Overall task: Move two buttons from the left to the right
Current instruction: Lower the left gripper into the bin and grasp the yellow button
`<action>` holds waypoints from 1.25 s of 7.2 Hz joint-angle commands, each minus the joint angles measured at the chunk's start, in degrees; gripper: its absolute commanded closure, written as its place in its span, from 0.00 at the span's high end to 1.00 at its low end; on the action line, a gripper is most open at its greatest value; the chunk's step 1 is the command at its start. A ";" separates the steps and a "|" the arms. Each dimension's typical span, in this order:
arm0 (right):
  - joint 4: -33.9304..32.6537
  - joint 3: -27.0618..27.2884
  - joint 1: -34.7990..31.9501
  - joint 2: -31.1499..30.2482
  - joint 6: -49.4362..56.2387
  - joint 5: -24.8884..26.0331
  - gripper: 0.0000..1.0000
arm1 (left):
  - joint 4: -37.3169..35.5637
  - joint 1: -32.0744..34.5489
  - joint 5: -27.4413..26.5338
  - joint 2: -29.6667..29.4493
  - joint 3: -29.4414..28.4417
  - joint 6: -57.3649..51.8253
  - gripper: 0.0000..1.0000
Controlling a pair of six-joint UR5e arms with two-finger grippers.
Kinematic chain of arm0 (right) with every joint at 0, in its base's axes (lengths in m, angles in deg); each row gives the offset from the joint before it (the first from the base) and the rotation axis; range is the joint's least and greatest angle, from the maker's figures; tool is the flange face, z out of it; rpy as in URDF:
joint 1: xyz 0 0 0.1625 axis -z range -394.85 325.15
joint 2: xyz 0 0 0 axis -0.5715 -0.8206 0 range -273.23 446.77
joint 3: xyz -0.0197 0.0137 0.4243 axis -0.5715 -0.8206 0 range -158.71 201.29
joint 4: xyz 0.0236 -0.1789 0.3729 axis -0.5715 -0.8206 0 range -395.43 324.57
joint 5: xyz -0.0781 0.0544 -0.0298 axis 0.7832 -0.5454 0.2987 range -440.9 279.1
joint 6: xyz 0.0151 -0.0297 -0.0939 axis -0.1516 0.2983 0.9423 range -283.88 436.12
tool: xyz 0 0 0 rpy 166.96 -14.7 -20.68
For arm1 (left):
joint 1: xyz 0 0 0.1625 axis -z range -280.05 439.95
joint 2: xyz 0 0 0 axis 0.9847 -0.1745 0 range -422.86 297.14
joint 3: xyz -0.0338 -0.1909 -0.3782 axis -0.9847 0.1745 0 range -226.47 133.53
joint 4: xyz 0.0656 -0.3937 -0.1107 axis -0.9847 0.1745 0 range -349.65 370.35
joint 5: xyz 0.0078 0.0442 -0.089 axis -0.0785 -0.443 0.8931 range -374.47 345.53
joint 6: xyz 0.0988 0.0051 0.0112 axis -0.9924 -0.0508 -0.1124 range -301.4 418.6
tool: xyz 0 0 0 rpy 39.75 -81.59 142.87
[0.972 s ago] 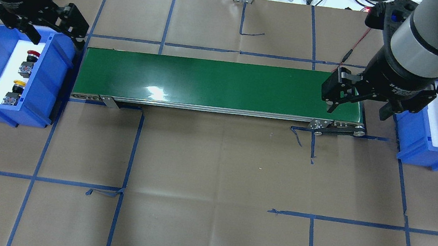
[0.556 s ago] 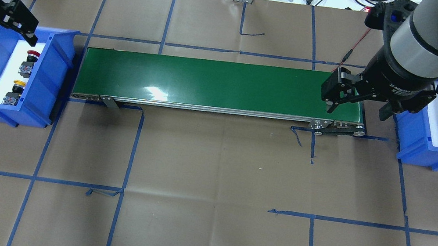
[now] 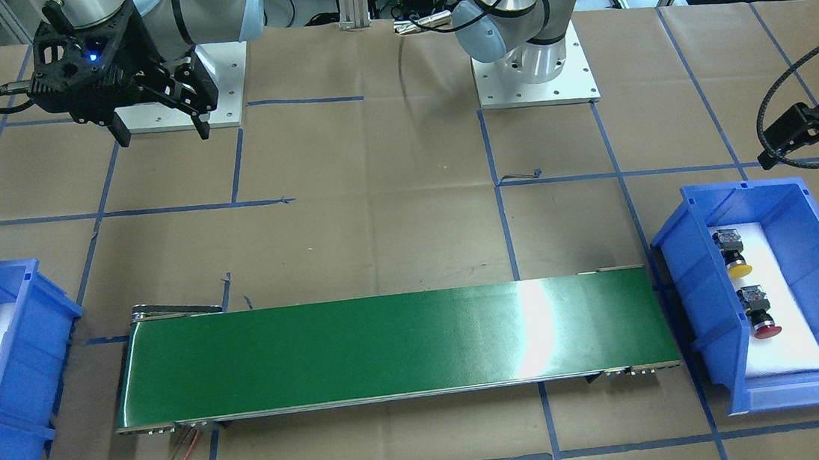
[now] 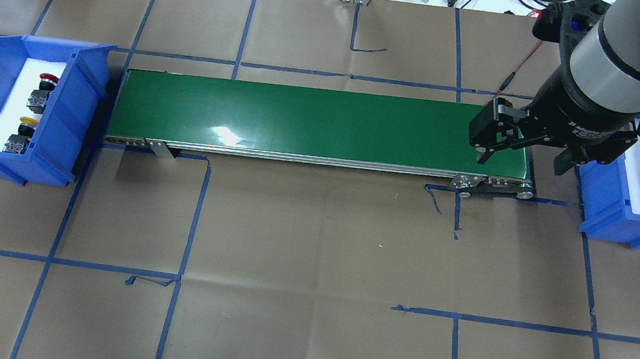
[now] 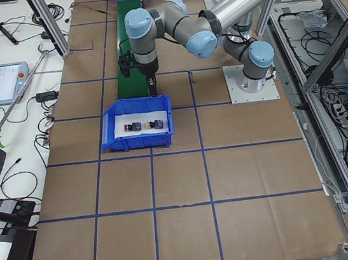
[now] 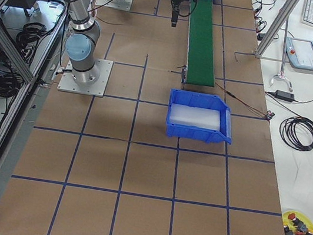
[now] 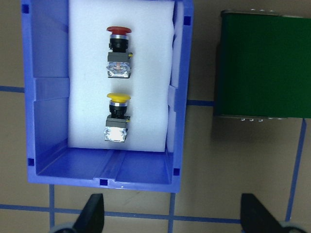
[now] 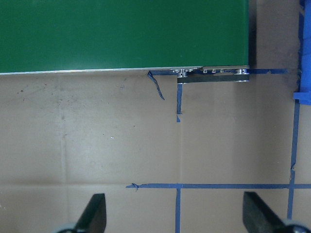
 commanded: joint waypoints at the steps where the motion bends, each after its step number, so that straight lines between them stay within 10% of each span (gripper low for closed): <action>1: 0.00 0.07 0.06 0.00 -0.01 -0.02 1.00 | -2.31 -1.10 -0.10 -2.26 0.12 -2.43 1.00; 9: 0.00 0.07 0.06 0.00 -0.01 -0.02 1.00 | -17.60 -0.67 0.08 -8.06 8.02 -2.78 0.99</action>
